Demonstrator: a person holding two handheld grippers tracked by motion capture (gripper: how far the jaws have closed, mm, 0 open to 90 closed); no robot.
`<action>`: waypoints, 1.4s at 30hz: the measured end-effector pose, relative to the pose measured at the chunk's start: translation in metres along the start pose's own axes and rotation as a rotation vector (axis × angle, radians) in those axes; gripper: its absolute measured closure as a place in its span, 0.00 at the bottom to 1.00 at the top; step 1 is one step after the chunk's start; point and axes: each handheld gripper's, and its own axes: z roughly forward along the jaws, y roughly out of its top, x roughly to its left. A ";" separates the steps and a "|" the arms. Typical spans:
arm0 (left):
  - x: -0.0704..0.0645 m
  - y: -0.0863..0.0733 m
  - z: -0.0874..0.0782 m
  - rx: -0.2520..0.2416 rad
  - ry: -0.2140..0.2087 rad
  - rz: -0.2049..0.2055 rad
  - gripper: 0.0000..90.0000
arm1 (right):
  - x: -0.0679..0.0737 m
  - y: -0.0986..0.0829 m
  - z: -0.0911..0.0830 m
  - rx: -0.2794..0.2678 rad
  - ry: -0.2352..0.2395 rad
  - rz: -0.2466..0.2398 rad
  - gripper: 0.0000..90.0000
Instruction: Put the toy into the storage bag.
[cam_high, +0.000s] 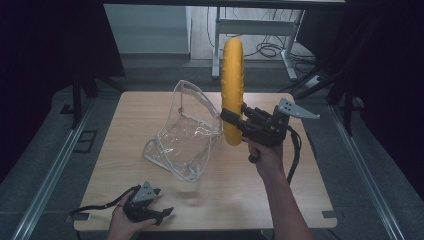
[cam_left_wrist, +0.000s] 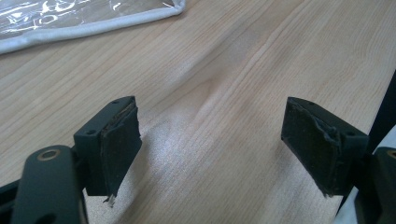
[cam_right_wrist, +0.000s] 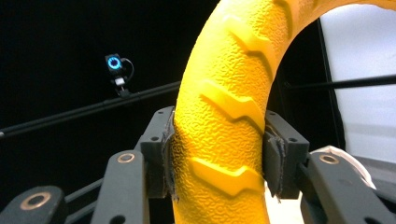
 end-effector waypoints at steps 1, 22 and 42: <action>0.000 0.000 0.000 0.000 0.000 0.000 0.22 | 0.000 0.000 0.000 0.000 0.000 0.000 0.58; -0.001 0.000 0.000 -0.005 0.000 -0.004 0.22 | 0.025 0.010 0.023 -0.036 0.089 -0.046 0.58; 0.000 0.000 -0.002 -0.009 0.004 0.002 0.22 | 0.039 0.000 0.060 0.000 0.191 -0.011 0.57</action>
